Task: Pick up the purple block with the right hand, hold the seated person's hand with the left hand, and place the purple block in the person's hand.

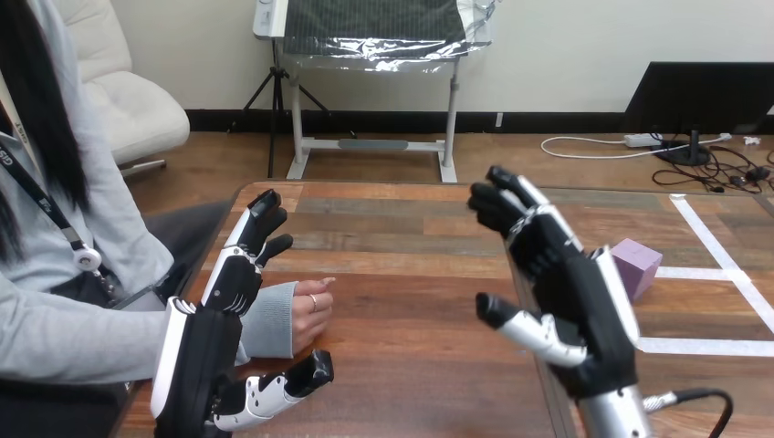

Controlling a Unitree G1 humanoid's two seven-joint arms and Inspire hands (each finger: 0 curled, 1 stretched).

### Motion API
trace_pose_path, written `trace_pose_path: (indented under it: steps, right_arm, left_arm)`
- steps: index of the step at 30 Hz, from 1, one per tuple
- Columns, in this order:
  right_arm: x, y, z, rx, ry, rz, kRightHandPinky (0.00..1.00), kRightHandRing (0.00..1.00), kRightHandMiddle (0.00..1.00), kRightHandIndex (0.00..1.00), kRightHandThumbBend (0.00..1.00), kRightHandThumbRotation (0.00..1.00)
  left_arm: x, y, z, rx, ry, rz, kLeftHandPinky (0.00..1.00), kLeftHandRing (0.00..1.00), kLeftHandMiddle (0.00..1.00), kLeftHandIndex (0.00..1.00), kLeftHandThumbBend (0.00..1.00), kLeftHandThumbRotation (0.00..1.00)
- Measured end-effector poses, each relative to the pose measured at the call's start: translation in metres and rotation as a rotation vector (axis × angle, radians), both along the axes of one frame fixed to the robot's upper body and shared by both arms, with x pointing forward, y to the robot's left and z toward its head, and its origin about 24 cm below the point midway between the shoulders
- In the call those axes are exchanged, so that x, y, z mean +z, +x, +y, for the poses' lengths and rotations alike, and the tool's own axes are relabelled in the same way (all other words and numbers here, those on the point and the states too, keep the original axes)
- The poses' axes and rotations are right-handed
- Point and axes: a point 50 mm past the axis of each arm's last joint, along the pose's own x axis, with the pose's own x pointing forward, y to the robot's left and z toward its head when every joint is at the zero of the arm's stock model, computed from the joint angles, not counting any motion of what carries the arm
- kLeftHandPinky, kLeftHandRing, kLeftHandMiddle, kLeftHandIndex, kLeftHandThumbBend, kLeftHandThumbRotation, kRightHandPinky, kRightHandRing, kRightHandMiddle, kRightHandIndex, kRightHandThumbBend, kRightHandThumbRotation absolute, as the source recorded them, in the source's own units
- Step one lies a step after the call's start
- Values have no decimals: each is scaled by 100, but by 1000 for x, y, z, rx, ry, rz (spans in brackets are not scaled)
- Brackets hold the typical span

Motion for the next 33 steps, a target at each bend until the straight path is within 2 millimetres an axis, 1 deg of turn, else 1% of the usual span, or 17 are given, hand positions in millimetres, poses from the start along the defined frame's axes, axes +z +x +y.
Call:
trace_pose_path:
  steps: [1, 10, 14, 21, 27, 33]
  right_arm:
    - [1, 1, -1, -6, -1, -2, 82, 83, 85, 87, 100, 47]
    - [10, 17, -12, -71, -10, -17, 74, 80, 82, 84, 100, 46]
    - [15, 25, -19, -104, -23, -16, 73, 79, 81, 84, 100, 45]
    - [24, 40, -33, -177, -27, -1, 73, 80, 81, 84, 100, 42]
    - [31, 51, -45, -241, -45, 16, 74, 81, 82, 85, 100, 42]
    - [37, 61, -57, -306, -85, 41, 78, 83, 83, 86, 100, 42]
  left_arm:
    - [0, 0, 0, 0, -1, 0, 87, 93, 95, 93, 100, 64]
    - [0, 0, 0, -2, 0, 1, 87, 93, 94, 93, 100, 64]
    - [0, 0, 0, -2, 0, 1, 87, 92, 94, 93, 100, 64]
    - [0, 0, -1, -1, 3, 1, 86, 92, 95, 93, 100, 65]
    - [0, 0, -1, -2, 3, 1, 86, 92, 95, 93, 100, 65]
    - [-1, 0, -2, -5, 7, 3, 85, 92, 95, 93, 100, 65]
